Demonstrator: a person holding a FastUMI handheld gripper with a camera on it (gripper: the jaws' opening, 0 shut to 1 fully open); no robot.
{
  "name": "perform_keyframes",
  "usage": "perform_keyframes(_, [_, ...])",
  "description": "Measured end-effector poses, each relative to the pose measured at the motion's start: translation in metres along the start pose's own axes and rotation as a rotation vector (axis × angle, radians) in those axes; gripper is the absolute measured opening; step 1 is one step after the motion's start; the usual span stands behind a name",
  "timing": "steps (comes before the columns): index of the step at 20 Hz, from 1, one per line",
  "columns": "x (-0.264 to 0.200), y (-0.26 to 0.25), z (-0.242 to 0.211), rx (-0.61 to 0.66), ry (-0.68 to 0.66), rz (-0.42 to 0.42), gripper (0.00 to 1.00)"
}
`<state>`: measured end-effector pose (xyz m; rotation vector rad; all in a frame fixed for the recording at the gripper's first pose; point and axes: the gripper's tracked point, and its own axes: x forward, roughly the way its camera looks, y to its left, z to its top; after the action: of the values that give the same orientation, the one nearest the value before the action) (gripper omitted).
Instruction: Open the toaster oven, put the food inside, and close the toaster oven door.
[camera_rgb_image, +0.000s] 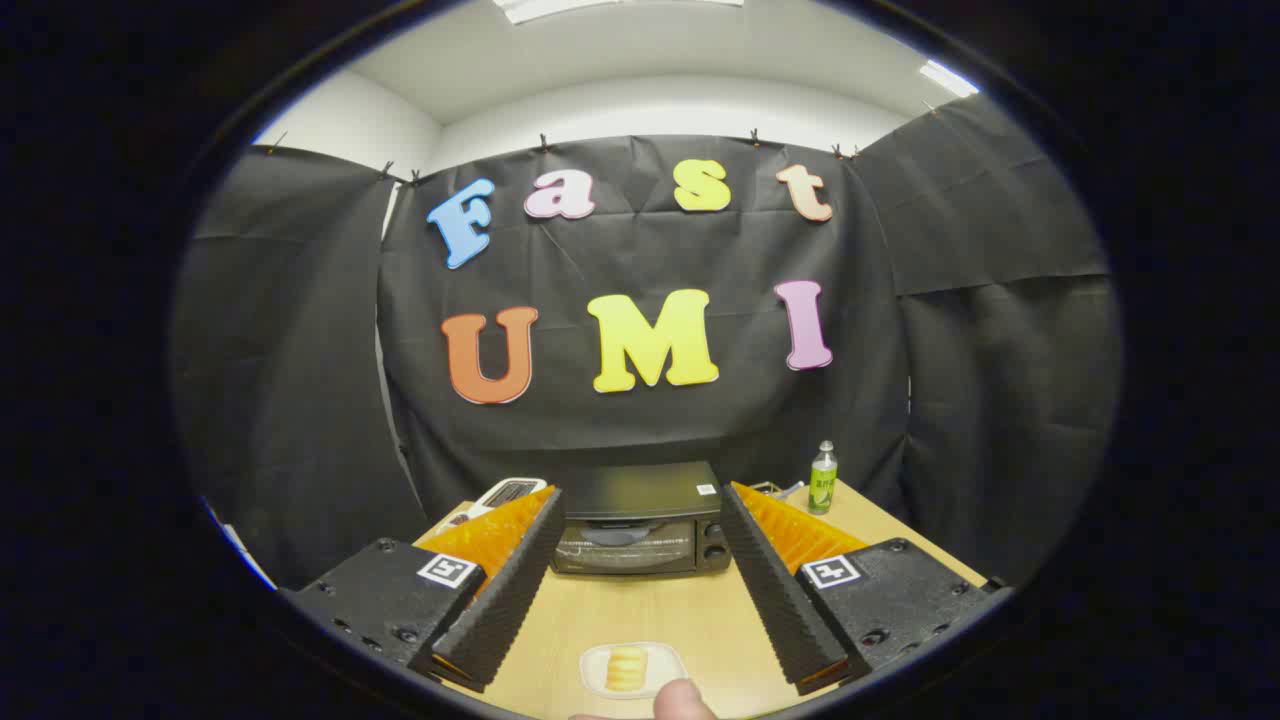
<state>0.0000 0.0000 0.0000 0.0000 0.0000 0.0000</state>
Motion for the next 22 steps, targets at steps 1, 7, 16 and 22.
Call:
perform_keyframes(1, [0.000,0.001,0.000,-0.009,0.003,-0.002,1.00])
perform_keyframes(7, [-0.007,0.004,-0.003,-0.036,-0.009,-0.006,1.00])
perform_keyframes(16, [-0.008,0.005,-0.002,-0.081,-0.029,-0.015,1.00])
perform_keyframes(22, [0.005,0.012,-0.010,-0.068,0.006,0.049,1.00])
